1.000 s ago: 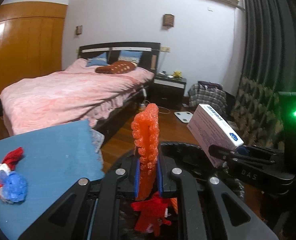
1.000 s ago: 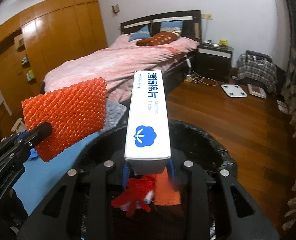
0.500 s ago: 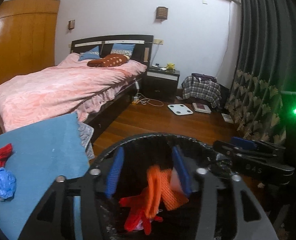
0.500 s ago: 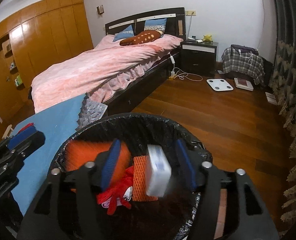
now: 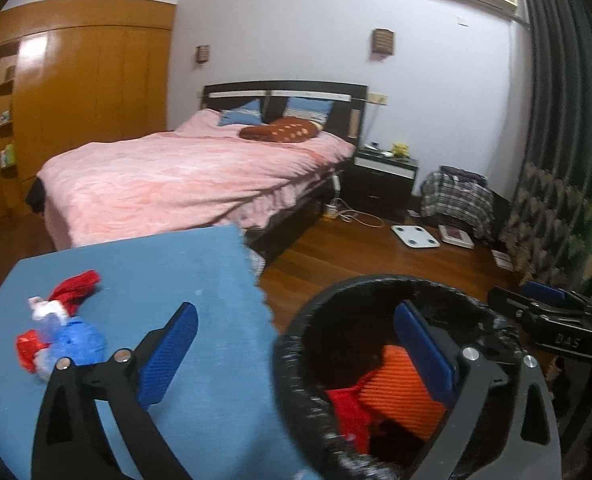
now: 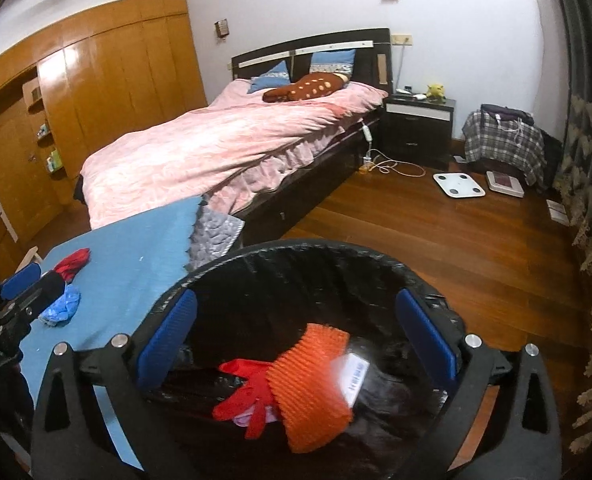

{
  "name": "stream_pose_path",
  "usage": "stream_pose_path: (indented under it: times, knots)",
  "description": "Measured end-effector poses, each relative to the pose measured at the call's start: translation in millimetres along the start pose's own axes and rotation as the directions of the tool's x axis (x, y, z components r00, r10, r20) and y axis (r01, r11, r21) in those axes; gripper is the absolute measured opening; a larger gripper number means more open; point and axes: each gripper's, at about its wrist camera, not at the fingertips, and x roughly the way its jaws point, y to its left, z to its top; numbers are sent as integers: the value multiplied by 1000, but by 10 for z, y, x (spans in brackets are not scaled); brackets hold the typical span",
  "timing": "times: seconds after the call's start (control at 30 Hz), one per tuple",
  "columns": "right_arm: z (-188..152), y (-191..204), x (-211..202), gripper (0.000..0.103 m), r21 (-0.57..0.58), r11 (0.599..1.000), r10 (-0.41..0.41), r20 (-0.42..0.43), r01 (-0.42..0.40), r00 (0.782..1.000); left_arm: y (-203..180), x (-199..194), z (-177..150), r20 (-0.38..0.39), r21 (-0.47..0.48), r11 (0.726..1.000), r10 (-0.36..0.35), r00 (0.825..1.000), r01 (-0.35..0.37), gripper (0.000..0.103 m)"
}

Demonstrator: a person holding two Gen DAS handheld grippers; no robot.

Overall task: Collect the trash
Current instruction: 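Move both tools back over the bed toward the remaining trash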

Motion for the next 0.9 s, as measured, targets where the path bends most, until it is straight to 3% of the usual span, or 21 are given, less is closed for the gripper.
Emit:
stream_pose_path:
  times: [0.47, 0.9]
  knots:
    - [155, 1121, 268, 97, -140, 978, 152, -12, -152, 988, 941, -306, -159, 7, -73, 980, 188, 982, -187, 97]
    - [46, 2092, 732, 97, -236, 936, 247, -88, -261, 965, 1882, -460, -456, -45, -157, 921, 354, 934, -357, 97]
